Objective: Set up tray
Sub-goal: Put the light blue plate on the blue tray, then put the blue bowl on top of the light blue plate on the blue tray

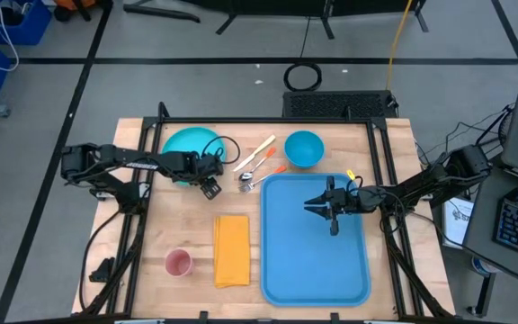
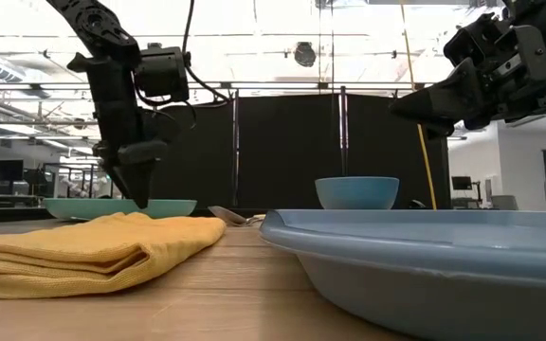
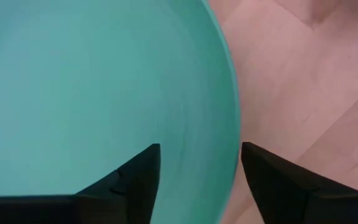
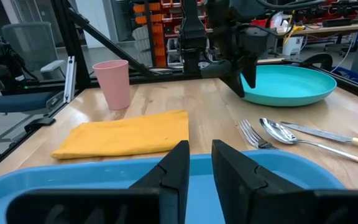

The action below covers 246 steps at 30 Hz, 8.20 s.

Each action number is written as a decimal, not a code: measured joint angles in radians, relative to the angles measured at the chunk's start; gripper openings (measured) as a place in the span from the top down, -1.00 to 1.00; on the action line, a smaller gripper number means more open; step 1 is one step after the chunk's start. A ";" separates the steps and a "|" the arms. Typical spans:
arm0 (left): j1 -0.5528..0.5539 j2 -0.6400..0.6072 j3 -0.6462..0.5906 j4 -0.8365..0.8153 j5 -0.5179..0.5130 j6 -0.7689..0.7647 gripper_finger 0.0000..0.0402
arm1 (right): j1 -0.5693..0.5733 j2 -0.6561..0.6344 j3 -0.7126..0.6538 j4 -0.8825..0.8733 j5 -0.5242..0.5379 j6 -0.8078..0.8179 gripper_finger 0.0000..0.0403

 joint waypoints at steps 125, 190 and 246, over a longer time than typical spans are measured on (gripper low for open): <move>-0.623 0.618 0.801 0.335 0.200 0.651 0.98 | 0.277 -0.138 0.000 0.301 0.021 -0.262 0.71; -0.530 0.721 0.800 0.509 0.463 0.631 0.79 | 0.274 -0.138 0.000 0.256 0.026 -0.261 0.71; -0.553 0.482 0.544 0.368 0.162 0.454 0.88 | 0.228 -0.138 0.000 0.058 0.295 -0.092 0.71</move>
